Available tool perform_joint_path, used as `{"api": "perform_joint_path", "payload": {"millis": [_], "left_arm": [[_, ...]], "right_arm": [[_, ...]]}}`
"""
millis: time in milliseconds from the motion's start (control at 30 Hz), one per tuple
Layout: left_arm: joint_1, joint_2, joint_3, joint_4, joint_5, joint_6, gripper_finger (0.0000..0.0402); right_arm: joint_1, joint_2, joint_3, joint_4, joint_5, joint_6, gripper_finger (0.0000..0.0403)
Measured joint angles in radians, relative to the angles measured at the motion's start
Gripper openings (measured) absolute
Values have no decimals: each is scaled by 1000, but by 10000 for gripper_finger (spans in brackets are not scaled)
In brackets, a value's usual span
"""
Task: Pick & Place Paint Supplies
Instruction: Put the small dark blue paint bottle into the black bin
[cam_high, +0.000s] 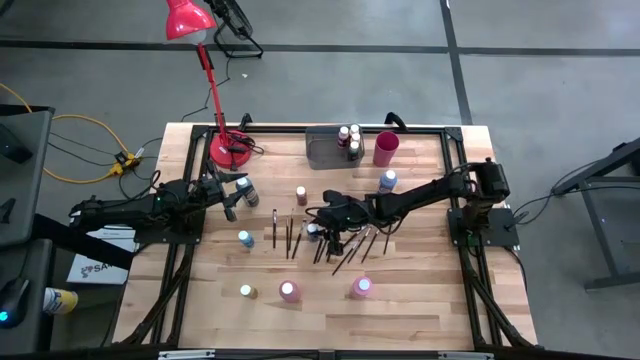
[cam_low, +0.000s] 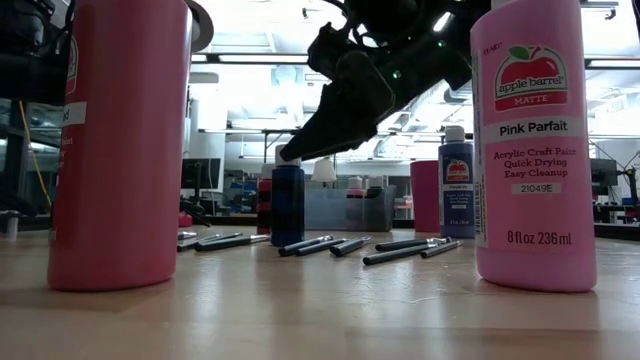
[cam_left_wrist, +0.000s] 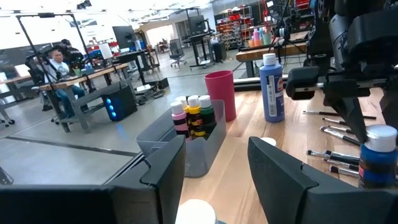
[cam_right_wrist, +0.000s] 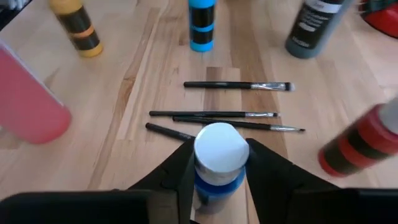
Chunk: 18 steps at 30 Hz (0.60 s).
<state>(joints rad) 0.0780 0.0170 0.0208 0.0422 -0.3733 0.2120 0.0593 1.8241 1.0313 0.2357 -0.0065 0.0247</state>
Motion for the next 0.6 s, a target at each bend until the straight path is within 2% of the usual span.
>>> {"api": "perform_joint_path", "payload": {"millis": [133, 233, 433, 600], "left_arm": [[0, 0, 0, 0, 0, 0, 171], [0, 0, 0, 0, 0, 0, 171], [0, 0, 0, 0, -1, 0, 171], [0, 0, 0, 0, 0, 0, 171]], "right_arm": [[-2, -66, 0, -12, 86, 73, 111], [-14, -129, 1, -48, 190, 112, 116], [-87, -286, 1, -259, 433, 184, 116], [-188, -366, 1, -337, 509, 189, 117]]}}
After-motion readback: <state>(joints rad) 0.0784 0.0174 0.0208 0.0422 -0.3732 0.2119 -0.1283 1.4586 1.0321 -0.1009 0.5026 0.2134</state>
